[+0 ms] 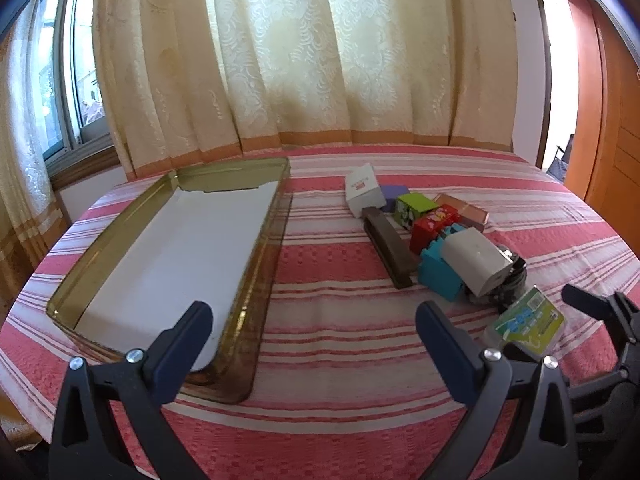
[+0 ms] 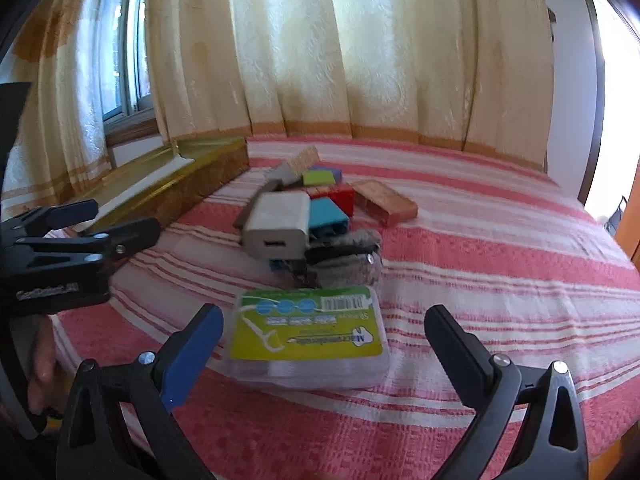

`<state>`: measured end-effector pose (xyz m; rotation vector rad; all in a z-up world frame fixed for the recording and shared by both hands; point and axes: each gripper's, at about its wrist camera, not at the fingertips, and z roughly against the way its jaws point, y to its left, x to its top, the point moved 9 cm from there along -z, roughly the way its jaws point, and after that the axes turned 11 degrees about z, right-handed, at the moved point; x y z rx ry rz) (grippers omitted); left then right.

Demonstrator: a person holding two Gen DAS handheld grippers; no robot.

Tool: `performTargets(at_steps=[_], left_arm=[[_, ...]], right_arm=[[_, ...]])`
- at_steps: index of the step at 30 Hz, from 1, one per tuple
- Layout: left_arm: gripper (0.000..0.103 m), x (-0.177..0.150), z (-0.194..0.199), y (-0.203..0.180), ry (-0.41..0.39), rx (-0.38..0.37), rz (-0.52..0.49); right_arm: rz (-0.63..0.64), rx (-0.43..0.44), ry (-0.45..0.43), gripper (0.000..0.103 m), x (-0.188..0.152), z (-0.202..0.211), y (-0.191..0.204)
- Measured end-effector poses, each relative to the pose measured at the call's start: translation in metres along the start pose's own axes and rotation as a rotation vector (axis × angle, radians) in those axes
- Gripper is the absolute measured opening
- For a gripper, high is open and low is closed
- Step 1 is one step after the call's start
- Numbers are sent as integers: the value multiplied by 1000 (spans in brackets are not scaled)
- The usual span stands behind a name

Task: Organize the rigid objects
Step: 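Grasp the clear green-labeled box with the right gripper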

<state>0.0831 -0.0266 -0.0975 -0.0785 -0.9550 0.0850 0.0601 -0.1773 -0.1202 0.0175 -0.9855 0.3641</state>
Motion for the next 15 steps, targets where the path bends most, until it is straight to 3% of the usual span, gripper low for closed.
performTargets(at_steps=[5,15], left_arm=[[103,0,-2,-11,2,-12,-19],[103,5,2,-27,-10,-31,-49]], right_arm=[[-16,36,17,82,-2,-8,-2],[-22,47,-26,81,-1,1,-8]])
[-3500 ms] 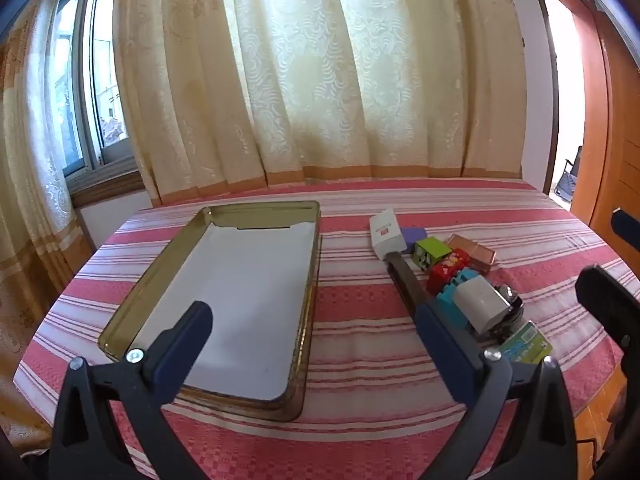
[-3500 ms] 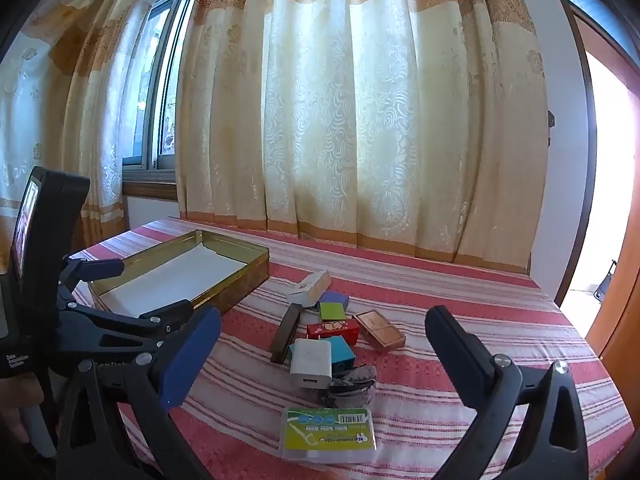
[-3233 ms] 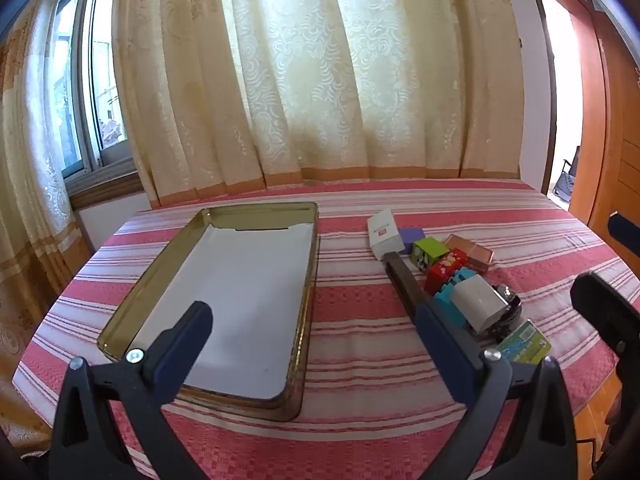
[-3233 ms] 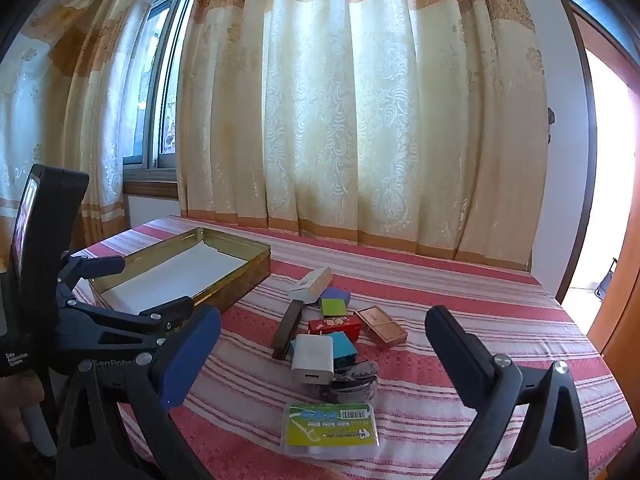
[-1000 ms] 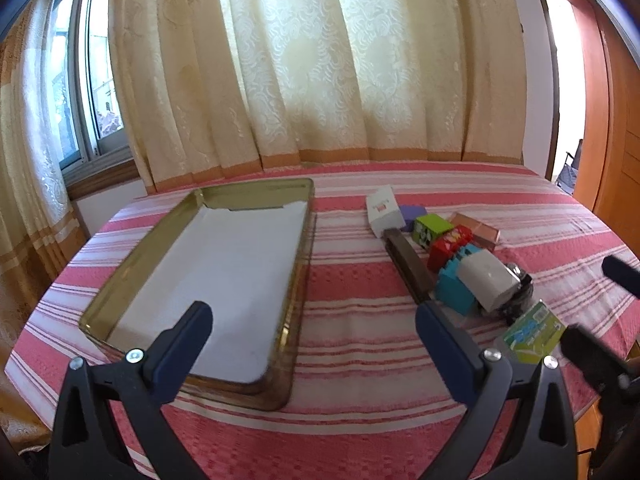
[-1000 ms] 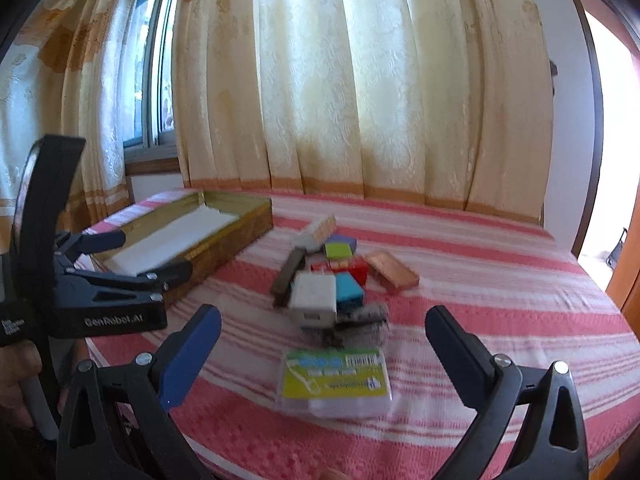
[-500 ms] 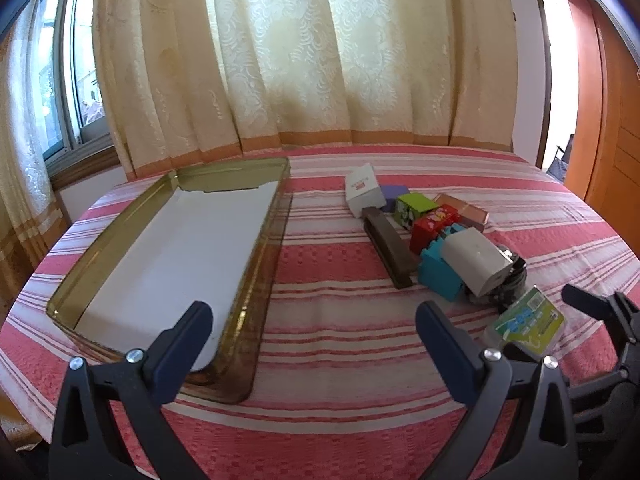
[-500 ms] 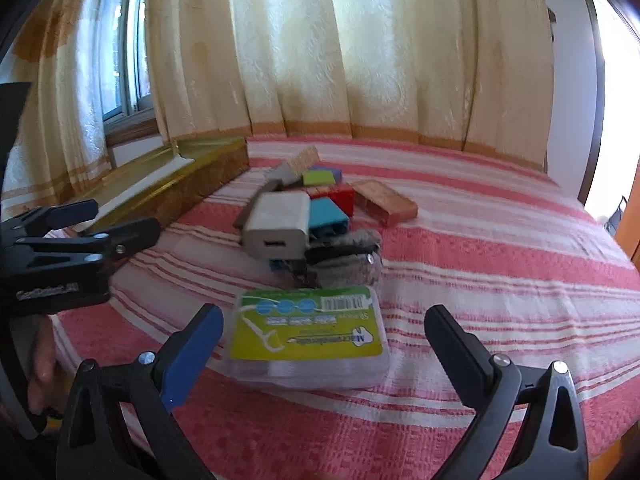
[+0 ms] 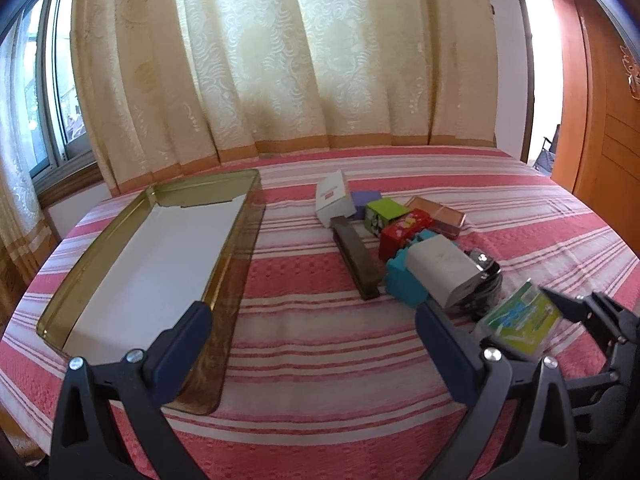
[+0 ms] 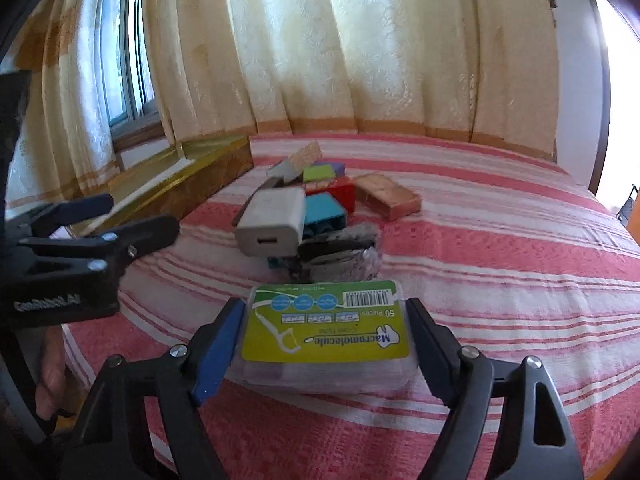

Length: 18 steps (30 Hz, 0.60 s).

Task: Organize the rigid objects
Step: 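Grasp the clear green-labeled box with the right gripper, then grasp the white charger with the left gripper while the right gripper holds the box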

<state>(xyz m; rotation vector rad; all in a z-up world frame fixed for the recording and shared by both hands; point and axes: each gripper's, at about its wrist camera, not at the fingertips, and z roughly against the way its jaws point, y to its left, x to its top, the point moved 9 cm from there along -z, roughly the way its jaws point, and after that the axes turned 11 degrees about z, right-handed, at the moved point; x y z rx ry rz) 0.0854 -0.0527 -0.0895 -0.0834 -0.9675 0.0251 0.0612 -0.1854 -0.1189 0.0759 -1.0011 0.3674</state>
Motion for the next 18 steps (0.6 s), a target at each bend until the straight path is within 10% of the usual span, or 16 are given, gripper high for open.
performTargets(at_steps=[18], left_arm=[[101,14,-39,-73,74,-50,-37]], right_arm=[[-87,-242,-88,81,31,17,-100]])
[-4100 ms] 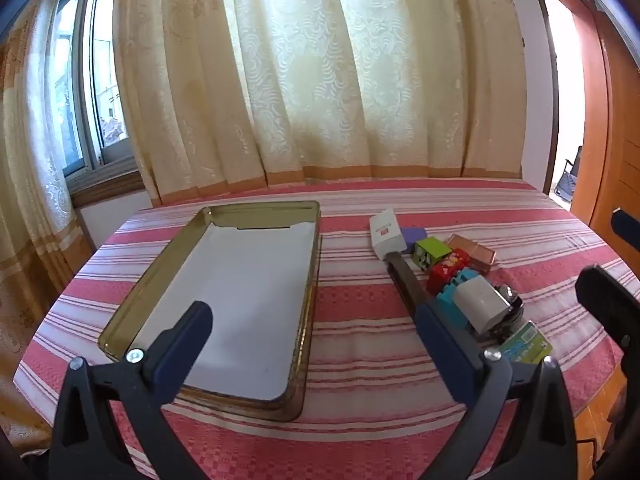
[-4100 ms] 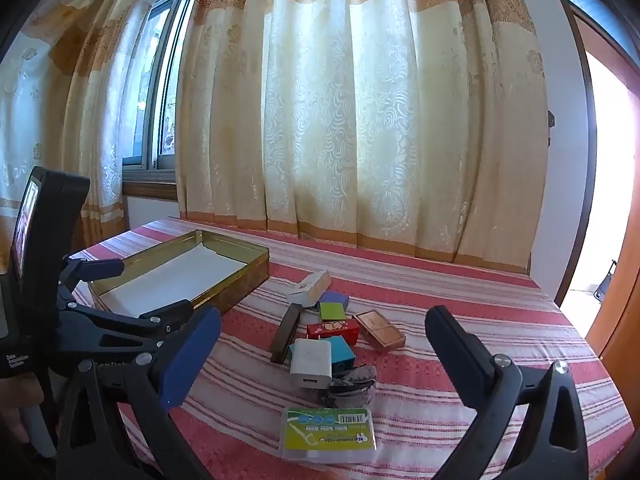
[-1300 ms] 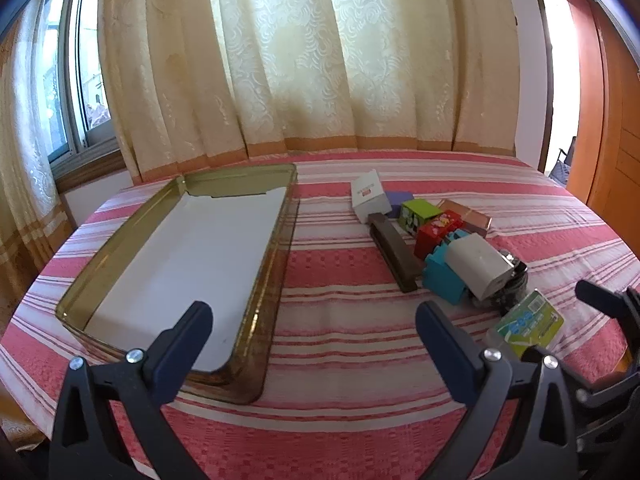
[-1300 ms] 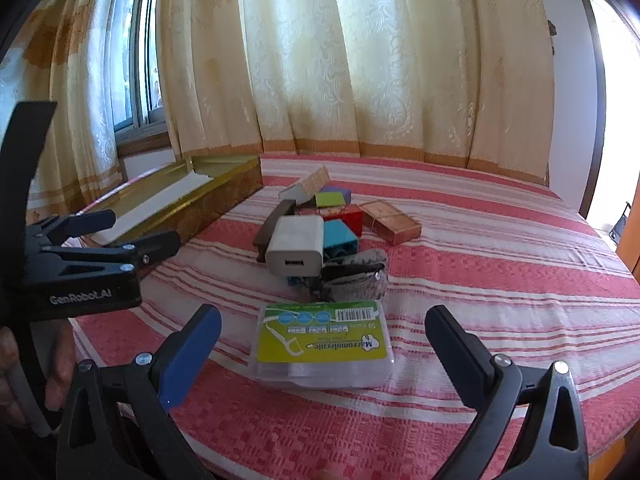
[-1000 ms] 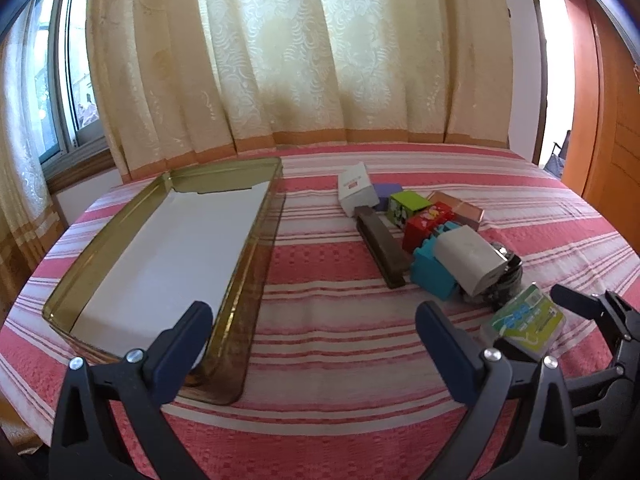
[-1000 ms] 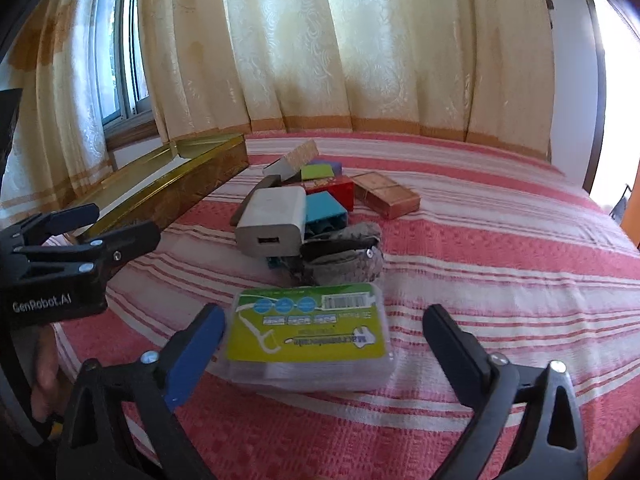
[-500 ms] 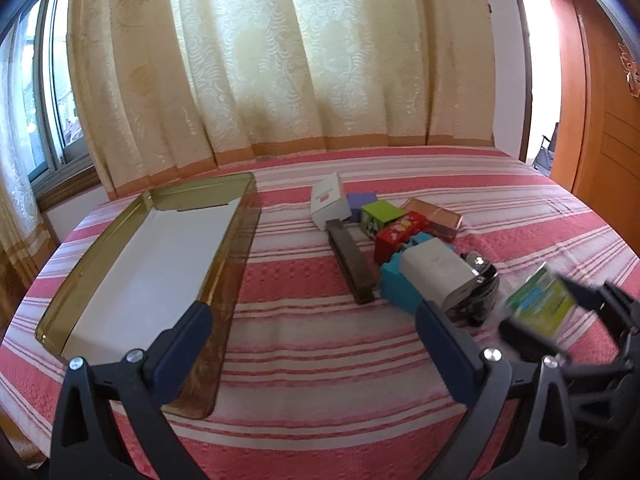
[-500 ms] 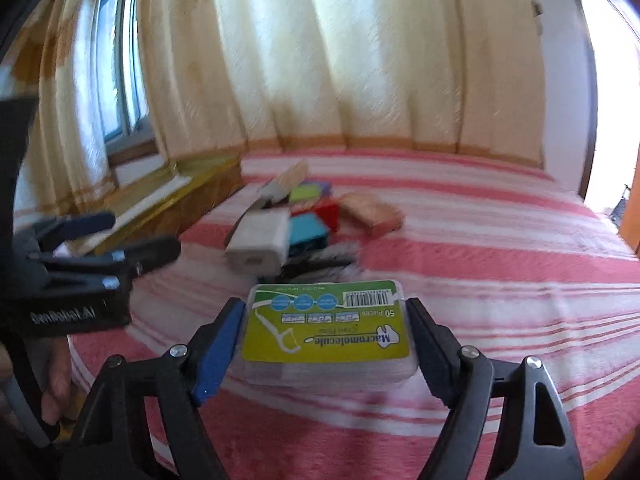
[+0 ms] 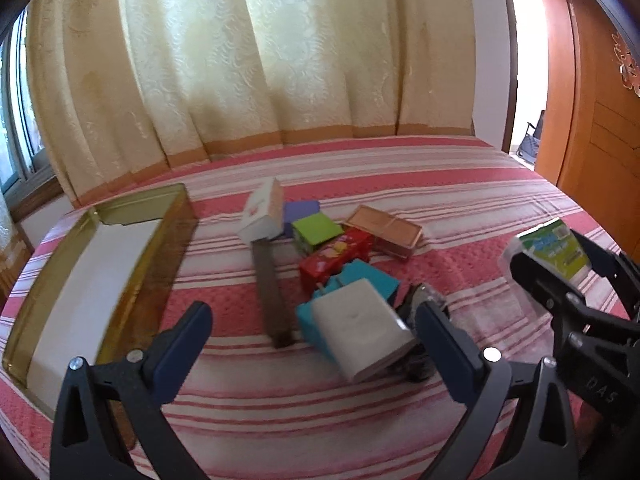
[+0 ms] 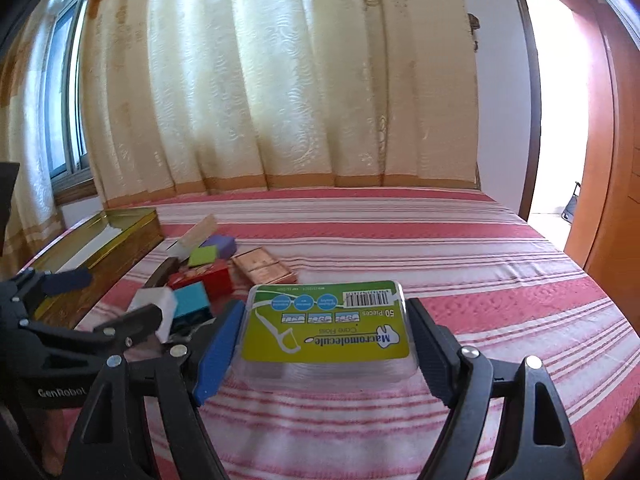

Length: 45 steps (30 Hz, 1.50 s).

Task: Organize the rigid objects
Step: 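Grasp the white charger with the left gripper while the right gripper holds the box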

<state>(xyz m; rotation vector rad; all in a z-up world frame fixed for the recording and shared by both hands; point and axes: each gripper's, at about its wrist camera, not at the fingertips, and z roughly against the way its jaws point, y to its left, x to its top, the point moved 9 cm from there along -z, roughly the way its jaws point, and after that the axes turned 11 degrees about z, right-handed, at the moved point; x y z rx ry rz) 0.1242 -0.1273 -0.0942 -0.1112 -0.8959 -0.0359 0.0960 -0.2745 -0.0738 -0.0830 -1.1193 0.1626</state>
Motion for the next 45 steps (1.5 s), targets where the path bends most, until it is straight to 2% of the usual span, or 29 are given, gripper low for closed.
performTargets(at_steps=[4,6,8,9,10,13,14,19,28,38,45], left_arm=[[100,-4,-11,-5,34,-10,8],[95,-4,-14,-5,40,-19,18],[73,-8,-18,-4,61,-37,29],[65,-9,-20,-4,71,-47,34],[51,-11,-20,-5,75,-70,39],[44,-13,-17,-5,73,-83,35],[37,-13,-16,-4,72,-96,40],[37,-9,-12,7,54,-124,75],[37,-1,4,33,-50,-90,91],[37,2,26,38,-171,-73,45],[37,6,32,47,-206,-65,60]], right_arm=[[-19,9,9,81,-3,-7,-5],[-22,14,9,81,-4,-8,-5],[-22,17,7,81,-5,-8,-4],[-23,20,7,81,-6,-8,-4],[-26,22,8,81,-6,-8,-4],[-36,27,4,81,-6,-9,-6],[-37,27,4,81,-6,-9,-6],[-23,14,-19,81,-5,-5,-4],[-23,-8,-85,81,0,4,-1],[-8,6,-105,81,5,5,17],[12,25,-116,81,7,6,32]])
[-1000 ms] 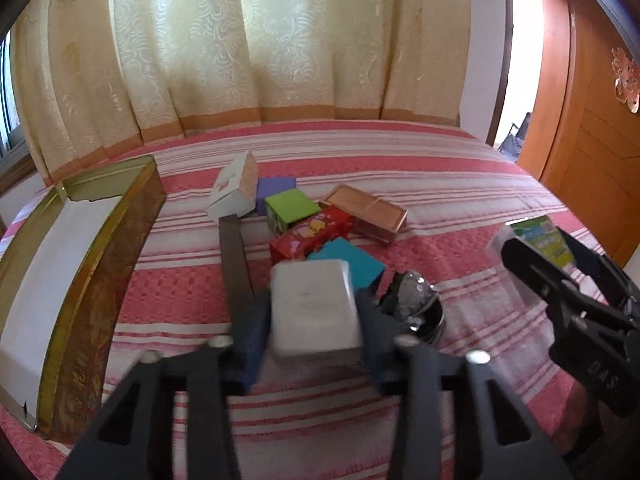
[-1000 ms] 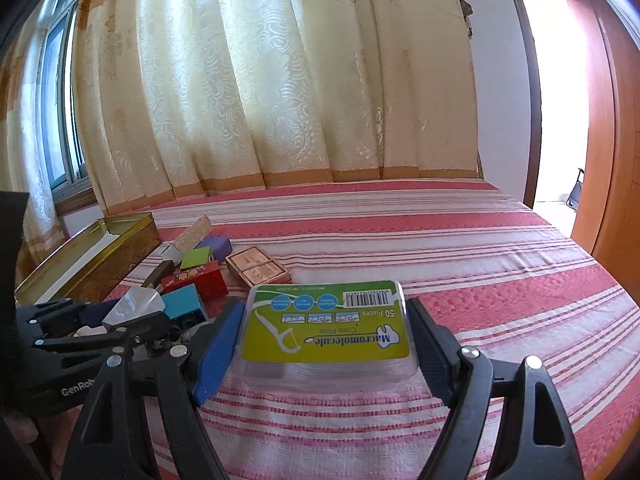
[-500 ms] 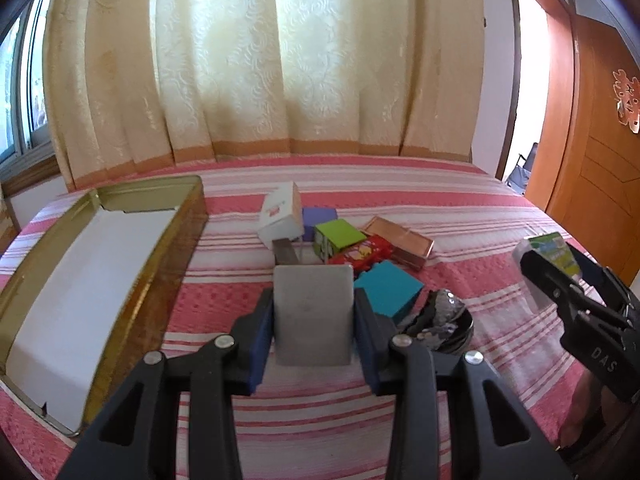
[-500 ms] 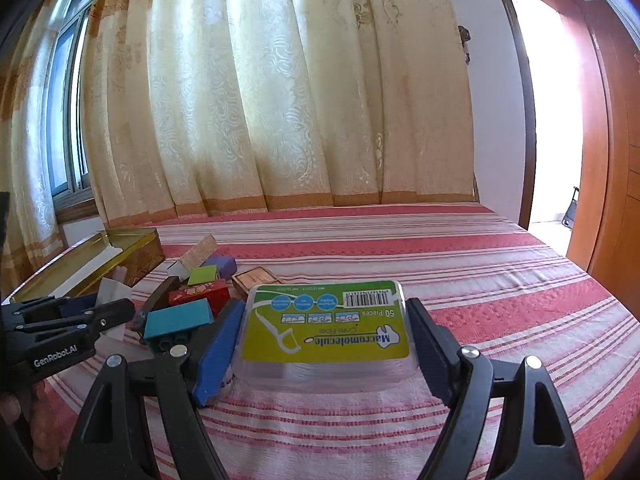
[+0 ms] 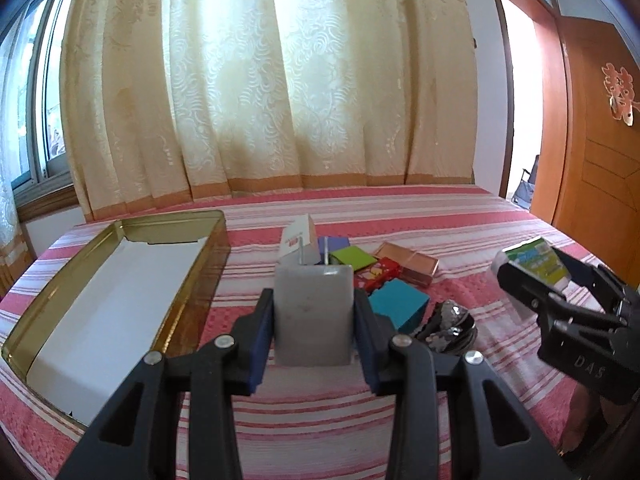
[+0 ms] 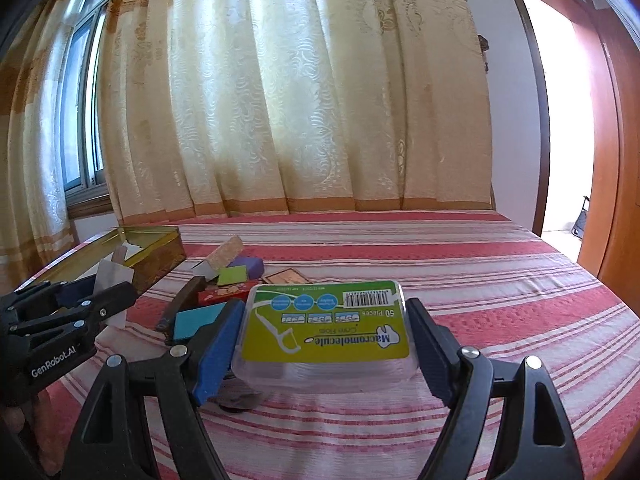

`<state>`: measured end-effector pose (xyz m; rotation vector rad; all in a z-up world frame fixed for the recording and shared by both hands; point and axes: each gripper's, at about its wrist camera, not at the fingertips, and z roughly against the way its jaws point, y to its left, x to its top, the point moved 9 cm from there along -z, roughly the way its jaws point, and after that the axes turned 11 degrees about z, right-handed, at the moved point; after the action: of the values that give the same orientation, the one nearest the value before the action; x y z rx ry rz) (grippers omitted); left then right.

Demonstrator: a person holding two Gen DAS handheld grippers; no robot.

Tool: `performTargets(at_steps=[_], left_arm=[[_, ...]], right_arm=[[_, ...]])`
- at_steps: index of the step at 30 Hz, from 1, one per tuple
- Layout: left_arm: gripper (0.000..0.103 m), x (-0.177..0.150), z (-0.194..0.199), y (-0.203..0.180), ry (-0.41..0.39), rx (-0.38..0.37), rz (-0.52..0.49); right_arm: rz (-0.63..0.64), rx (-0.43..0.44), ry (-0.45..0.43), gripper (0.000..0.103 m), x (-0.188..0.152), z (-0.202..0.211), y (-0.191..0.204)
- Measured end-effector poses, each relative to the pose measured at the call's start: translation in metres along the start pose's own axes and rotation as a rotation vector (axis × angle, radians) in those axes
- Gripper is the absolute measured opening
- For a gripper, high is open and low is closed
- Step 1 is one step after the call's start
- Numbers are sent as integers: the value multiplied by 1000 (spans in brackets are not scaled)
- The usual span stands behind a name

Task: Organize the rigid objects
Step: 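Lift the white charger with the left gripper while the right gripper carries the box toward the tray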

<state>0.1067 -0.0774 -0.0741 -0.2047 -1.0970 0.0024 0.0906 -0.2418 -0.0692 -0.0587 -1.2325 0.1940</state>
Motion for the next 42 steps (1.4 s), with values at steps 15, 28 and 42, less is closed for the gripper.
performTargets(at_steps=[15,28,42], left_arm=[[37,4,9,18,-43,14,22],[37,4,13,28,-60,21,30],[37,7,16,36,-75,17,44]], right_arm=[[43,32,-16,81,4,0,30],[71,56,-27,81,8,0,51],[94,78,-39,81,12,0,69]])
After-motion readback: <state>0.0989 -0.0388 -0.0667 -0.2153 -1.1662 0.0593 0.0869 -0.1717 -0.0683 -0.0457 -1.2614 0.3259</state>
